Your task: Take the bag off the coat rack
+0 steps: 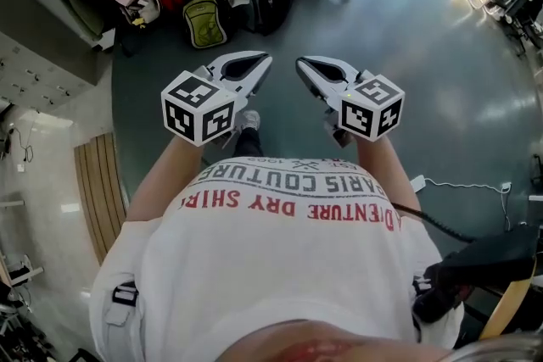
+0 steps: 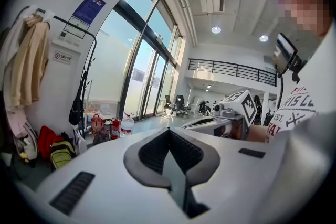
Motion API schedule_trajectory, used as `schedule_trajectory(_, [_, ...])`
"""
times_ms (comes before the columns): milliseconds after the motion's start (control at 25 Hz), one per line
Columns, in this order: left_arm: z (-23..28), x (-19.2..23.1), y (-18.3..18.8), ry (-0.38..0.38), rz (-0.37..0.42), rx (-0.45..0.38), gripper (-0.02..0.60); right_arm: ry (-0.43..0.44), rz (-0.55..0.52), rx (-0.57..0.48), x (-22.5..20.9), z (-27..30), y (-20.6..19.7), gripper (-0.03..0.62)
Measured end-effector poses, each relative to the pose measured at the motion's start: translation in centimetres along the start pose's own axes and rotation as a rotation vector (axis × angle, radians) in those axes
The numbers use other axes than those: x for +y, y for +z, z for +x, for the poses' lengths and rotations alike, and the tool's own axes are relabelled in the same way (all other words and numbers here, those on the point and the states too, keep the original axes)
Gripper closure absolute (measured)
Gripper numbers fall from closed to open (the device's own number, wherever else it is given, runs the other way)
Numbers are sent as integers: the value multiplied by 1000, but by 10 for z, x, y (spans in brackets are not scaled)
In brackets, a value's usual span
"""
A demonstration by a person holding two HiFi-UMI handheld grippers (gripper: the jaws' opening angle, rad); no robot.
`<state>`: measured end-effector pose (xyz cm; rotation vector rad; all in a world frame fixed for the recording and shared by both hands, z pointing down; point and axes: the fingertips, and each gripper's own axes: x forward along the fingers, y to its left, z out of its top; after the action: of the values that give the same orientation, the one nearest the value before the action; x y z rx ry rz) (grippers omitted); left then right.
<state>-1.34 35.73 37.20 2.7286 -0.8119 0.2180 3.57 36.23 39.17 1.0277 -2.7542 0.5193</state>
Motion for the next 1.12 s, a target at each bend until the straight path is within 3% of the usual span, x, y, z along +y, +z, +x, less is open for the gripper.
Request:
schedule_trajectory(160, [41, 111, 38, -45, -6, -10, 578, 1, 43, 9, -78, 104, 43, 592])
schedule_trajectory(360, [81, 261, 83, -18, -54, 2, 578, 1, 75, 45, -154, 229, 94, 592])
schedule_trajectory(520, [93, 348, 115, 27, -56, -20, 578, 4, 54, 31, -190, 293, 131, 592])
schedule_trajectory(720, [107, 410, 147, 60, -84, -72, 578, -15, 28, 31, -232, 327, 163, 592])
schedule_trajectory(920, [127, 439, 174, 94, 20, -40, 579, 5, 0, -31, -270, 354, 212, 592])
schedule_trajectory(1120, [162, 482, 189, 93, -14, -72, 578, 76, -25, -28, -309, 391, 224, 592])
